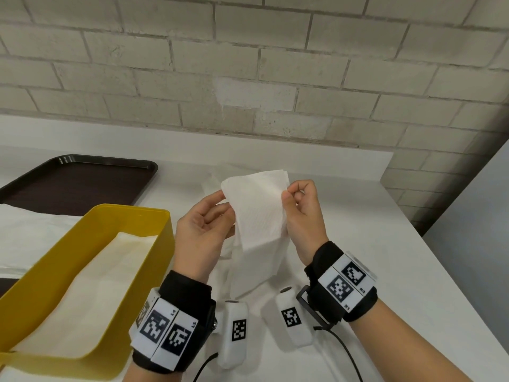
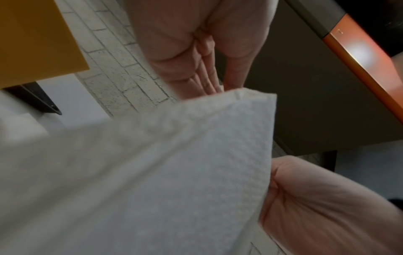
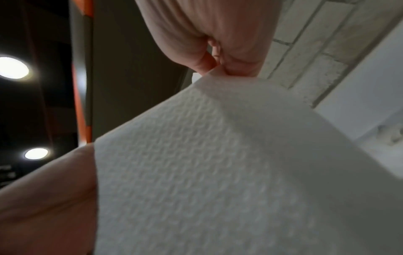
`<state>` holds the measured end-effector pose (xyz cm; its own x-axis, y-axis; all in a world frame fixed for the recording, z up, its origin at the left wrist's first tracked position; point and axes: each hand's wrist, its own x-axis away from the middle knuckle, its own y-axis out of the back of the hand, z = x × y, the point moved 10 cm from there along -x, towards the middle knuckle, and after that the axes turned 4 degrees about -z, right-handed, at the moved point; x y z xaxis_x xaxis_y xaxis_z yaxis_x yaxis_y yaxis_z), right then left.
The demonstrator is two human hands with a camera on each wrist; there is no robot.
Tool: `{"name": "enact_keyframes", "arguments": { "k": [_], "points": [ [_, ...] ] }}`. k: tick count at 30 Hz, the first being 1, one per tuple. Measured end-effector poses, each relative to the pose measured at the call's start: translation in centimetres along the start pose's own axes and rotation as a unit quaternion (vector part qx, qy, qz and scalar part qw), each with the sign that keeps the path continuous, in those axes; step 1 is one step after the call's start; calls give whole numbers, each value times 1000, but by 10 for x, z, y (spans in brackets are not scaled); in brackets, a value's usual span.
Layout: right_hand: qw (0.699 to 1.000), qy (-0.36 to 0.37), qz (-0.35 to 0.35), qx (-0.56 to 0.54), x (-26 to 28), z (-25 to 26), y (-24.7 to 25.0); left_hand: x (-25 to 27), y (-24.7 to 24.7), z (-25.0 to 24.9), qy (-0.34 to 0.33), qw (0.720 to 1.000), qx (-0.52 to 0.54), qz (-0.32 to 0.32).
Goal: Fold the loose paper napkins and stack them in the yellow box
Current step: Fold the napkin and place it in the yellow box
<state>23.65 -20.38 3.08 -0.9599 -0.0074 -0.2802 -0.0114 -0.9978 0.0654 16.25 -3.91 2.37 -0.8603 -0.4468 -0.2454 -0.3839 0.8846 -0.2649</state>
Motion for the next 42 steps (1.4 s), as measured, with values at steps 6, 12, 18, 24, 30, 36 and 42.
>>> {"name": "enact_keyframes", "arguments": {
  "k": [6, 12, 18, 24, 30, 36, 42],
  "points": [
    [1000, 30, -4, 2, 2, 8, 2, -3, -1, -3, 1, 1000, 20, -21],
    [998, 44, -37, 32, 3, 11, 8, -2, -10, 7, 48, 999, -4, 6],
    [999, 28, -12, 25, 7, 10, -7, -4, -18, 20, 54, 995, -80, 11],
    [986, -81, 142, -24, 18, -13, -33, -7, 3, 8, 23, 997, -25, -69],
    [981, -91, 158, 67, 25, -24, -29, -4, 3, 19, 56, 995, -69, -54],
    [958, -84, 243, 124, 34, -34, -38, -2, -3, 27, 46, 992, -115, -13],
    [906, -101, 368, 183, 30, -47, -41, -7, -5, 13, -32, 989, -137, 39]
  ]
}}
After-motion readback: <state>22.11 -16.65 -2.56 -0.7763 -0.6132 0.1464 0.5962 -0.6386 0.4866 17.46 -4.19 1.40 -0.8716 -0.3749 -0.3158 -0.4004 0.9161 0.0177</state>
